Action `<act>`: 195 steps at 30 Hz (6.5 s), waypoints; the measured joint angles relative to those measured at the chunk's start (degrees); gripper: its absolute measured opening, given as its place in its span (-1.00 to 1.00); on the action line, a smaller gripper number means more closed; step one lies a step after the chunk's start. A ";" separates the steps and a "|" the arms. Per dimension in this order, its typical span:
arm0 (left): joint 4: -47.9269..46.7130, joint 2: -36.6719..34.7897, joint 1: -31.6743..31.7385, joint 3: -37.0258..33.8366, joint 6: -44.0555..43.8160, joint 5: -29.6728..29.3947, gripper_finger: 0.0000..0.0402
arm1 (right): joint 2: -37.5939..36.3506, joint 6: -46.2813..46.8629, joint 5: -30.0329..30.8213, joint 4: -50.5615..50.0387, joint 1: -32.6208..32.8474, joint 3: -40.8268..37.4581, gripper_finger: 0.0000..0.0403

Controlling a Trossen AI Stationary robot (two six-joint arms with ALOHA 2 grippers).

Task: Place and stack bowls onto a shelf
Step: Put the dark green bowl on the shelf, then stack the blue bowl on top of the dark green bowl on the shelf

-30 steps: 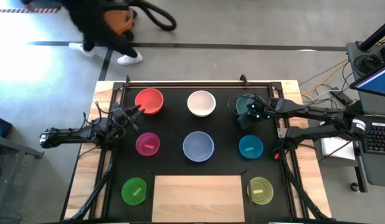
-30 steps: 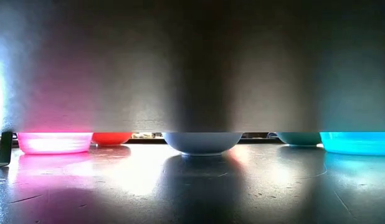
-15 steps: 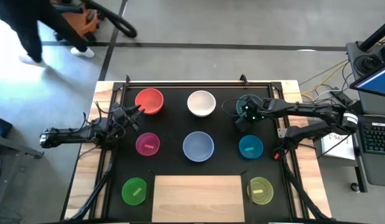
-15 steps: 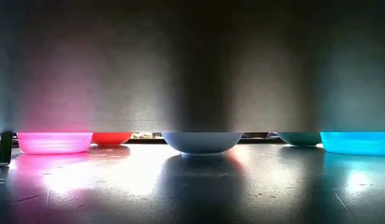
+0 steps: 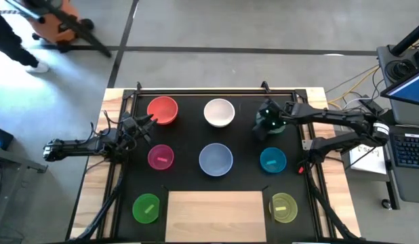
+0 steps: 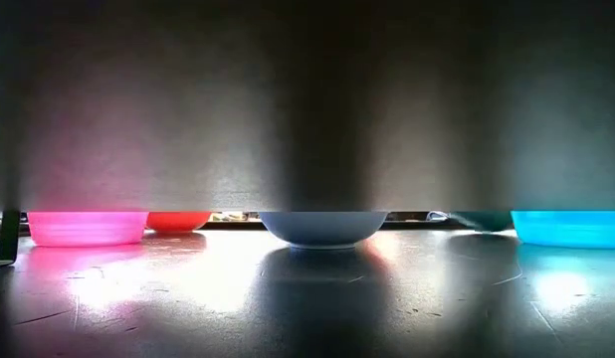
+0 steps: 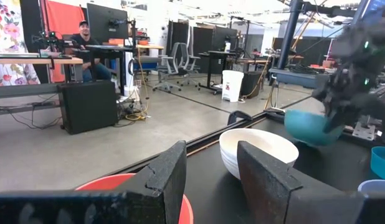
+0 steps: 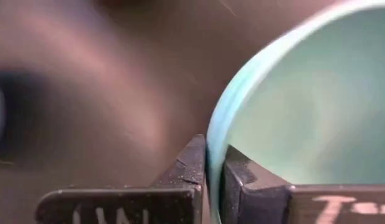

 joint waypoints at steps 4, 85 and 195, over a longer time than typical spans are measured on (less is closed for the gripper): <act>-0.13 -0.02 0.00 0.00 -0.01 0.00 -0.37 | 0.06 0.18 -2.89 0.05 2.02 4.45 -0.95; -0.04 -0.01 -0.02 0.00 0.00 0.01 -0.37 | 32.19 25.92 -19.21 -6.78 62.83 42.52 -0.40; -0.17 0.33 -0.02 0.00 0.01 0.00 -0.37 | 39.92 24.41 3.20 -20.75 62.19 68.91 -0.96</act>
